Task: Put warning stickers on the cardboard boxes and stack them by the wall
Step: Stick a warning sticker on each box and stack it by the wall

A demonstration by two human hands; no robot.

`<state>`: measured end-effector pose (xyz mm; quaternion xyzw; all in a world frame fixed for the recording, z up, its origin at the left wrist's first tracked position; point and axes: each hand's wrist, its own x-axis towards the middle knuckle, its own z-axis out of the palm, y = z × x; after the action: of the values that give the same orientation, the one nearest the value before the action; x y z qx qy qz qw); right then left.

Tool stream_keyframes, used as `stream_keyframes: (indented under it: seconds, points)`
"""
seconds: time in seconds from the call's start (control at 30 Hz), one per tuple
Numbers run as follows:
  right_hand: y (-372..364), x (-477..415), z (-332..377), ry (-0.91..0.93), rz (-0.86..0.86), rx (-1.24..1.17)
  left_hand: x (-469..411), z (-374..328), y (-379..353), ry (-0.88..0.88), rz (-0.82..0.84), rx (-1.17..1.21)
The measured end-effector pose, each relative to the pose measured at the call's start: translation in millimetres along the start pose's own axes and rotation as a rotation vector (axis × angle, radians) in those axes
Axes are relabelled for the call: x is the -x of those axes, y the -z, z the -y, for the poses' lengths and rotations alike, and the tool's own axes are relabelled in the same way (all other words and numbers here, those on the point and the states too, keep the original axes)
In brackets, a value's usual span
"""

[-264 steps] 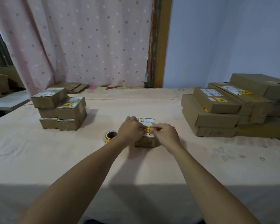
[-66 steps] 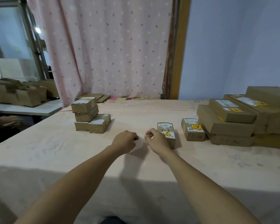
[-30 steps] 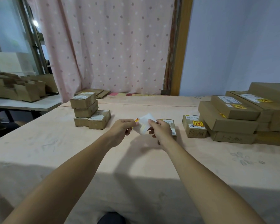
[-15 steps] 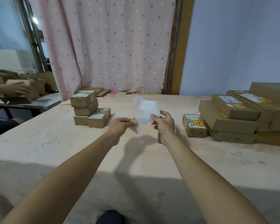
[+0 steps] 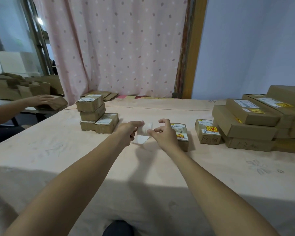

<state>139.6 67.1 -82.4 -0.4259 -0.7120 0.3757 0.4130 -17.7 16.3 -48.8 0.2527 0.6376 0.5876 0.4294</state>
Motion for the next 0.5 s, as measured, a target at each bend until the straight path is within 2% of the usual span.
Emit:
stream_keyframes:
  seconds: [0.1, 0.2, 0.3, 0.37, 0.5]
  points:
    - [-3.0, 0.8, 0.5, -0.027, 0.021, -0.212, 1.1, -0.3, -1.5, -0.029, 0.028, 0.001]
    - [-1.7, -5.6, 5.0, -0.071, -0.074, -0.413, 4.0, 2.0, -1.8, -0.148, 0.077, -0.032]
    - [6.1, -15.6, 6.8, -0.174, -0.137, -0.508, 8.1, 8.3, 2.2, -0.243, 0.310, -0.031]
    - [9.8, -19.0, 5.2, -0.250, -0.136, -0.554, 8.3, 14.4, 4.1, -0.317, 0.380, -0.069]
    - [8.2, -19.6, 4.0, -0.348, -0.115, -0.722, 10.3, 20.9, -0.3, -0.406, 0.266, -0.181]
